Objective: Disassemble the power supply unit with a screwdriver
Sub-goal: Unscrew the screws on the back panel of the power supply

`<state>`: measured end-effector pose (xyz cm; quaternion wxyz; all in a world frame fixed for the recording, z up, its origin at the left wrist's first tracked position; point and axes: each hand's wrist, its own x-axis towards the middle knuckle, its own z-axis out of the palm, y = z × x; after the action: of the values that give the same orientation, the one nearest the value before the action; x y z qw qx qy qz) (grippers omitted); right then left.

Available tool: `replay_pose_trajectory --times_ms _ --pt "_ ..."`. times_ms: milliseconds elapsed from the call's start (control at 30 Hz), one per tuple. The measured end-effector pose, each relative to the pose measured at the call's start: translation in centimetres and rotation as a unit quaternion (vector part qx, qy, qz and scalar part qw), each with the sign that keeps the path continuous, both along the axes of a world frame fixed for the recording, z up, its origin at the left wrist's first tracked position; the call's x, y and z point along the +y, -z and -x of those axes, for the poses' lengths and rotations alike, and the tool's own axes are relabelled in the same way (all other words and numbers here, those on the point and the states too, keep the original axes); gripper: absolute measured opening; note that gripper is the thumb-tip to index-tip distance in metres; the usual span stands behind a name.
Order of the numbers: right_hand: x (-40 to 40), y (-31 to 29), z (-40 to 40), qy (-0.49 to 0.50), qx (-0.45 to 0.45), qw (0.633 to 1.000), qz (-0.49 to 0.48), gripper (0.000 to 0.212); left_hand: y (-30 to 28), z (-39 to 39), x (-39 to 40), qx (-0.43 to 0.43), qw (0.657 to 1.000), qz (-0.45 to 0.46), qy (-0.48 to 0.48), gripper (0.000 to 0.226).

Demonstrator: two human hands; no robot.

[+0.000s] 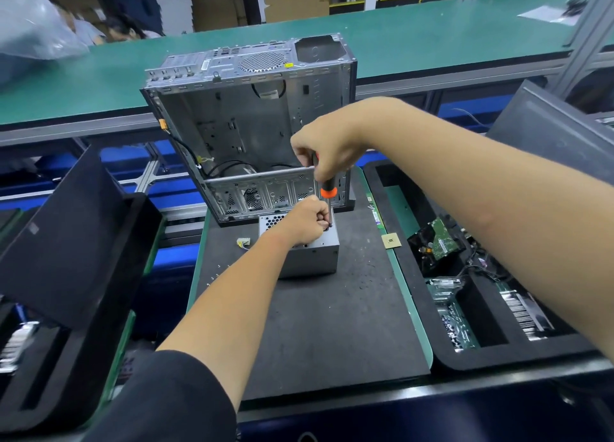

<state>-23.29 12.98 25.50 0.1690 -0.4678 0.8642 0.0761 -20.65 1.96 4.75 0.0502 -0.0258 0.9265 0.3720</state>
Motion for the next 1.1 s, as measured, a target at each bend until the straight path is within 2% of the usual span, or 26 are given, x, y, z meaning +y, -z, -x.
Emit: replay_pose_trajectory --times_ms 67,133,167,300,467,567,633,700,767,833,967,1100 --pt "0.2 -0.2 0.0 -0.008 -0.03 0.999 -0.011 0.026 0.0 0.0 0.0 -0.004 1.0 -0.009 0.0 0.016" --pt "0.4 0.1 0.0 0.011 -0.042 0.999 0.007 0.022 0.1 0.0 0.0 0.021 1.0 0.017 0.009 0.011" --pt "0.5 0.4 0.1 0.022 -0.036 0.999 0.026 0.019 0.1 -0.1 0.0 0.03 0.999 0.025 0.011 0.01" --pt "0.3 0.6 0.2 0.085 0.024 0.996 0.032 0.037 -0.1 -0.3 0.0 0.035 0.999 0.023 0.014 0.014" --pt "0.6 0.7 0.5 0.025 -0.012 0.998 0.061 0.01 0.2 -0.2 0.0 0.029 0.999 0.021 0.013 0.011" --pt "1.3 0.6 0.4 0.002 -0.015 0.996 0.085 0.02 0.0 -0.1 0.0 0.016 1.0 0.019 0.01 0.024" --pt "1.5 1.1 0.5 -0.001 -0.01 0.994 0.105 0.016 -0.2 -0.2 0.1 0.014 1.0 0.02 0.008 0.034" --pt "1.6 1.2 0.4 0.02 0.011 0.996 0.089 0.013 -0.3 -0.3 0.1 0.022 1.0 0.021 0.007 0.038" --pt "1.5 1.0 0.3 0.031 0.082 0.996 0.028 0.026 -0.4 -0.5 0.3 0.028 0.999 0.02 0.005 0.039" --pt "1.3 1.2 0.4 0.016 0.128 0.992 0.001 0.026 -0.4 -0.6 0.3 0.031 0.999 0.017 0.003 0.039" --pt "1.5 1.1 1.1 -0.011 0.044 0.996 0.074 0.008 -0.5 -0.9 0.3 0.035 0.999 0.013 0.001 0.036" --pt "2.3 0.8 0.9 -0.018 -0.04 0.99 0.131 0.022 -0.1 -1.0 0.4 0.05 0.999 0.013 -0.01 0.012"
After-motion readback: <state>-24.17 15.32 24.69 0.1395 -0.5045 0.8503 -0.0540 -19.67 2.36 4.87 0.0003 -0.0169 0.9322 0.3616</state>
